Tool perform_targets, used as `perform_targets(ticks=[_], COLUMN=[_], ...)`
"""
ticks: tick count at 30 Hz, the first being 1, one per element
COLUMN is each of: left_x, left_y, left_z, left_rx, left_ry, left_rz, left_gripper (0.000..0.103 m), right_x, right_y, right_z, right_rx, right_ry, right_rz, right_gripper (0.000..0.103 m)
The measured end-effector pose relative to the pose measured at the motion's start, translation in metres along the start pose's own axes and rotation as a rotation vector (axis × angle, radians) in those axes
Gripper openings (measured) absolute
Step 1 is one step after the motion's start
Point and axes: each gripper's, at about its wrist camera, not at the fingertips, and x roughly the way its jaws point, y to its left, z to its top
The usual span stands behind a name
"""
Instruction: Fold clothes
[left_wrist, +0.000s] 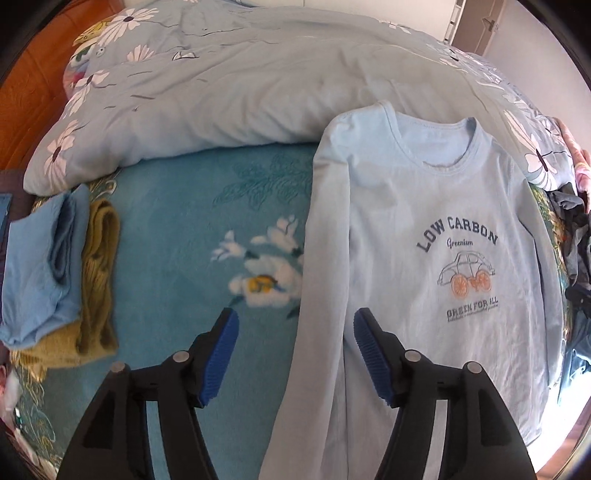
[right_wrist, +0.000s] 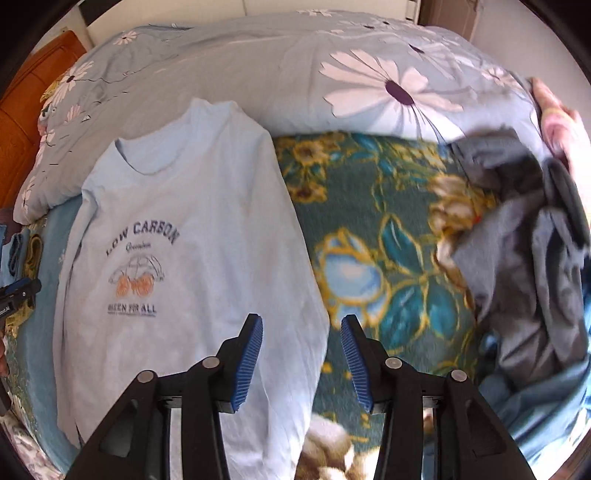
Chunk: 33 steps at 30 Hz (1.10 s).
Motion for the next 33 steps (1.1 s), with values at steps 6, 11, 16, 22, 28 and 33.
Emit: perform_targets(ticks=[6,11,16,22,28,33], left_x=[-0.007,-0.013,-0.017,-0.013,-0.011,-0.008], left_y=[-0.006,-0.012,-0.019,-0.024,-0.021,-0.013], left_z=[-0.014,-0.025,-0.027,-0.027,-0.029,-0.029], left_rx=[-0.027,-0.05,-0.042,-0.046,-0.06,-0.075], left_ry=[0.031,0.056,0.058,0.069,0.081,0.085], left_rz=[-0.032,-0.058,-0.079,-0.107,-0.11,-0.099], left_gripper=[0.067,0.067,0.067,0.067,0.067,0.067], right_x=[0.014,0.024,0.028,0.02,0.005,-0.016], right_y=[-0.021,-0.01,-0.001,-0.003,-0.006,-0.019], right_z=[-0.036,-0.043,-0.045,-0.043,-0.037,-0.024], right_rx=[0.125,0.121,0.112,0.135,0.129,0.098], right_ry=[0.021,0.036,0.036,0.026,0.003,-0.037], right_rz=[-0.005,0.033,0.044,0.101,0.06,-0.062], right_gripper=[0.048,0.048,0.048,0.015,0.003,0.003])
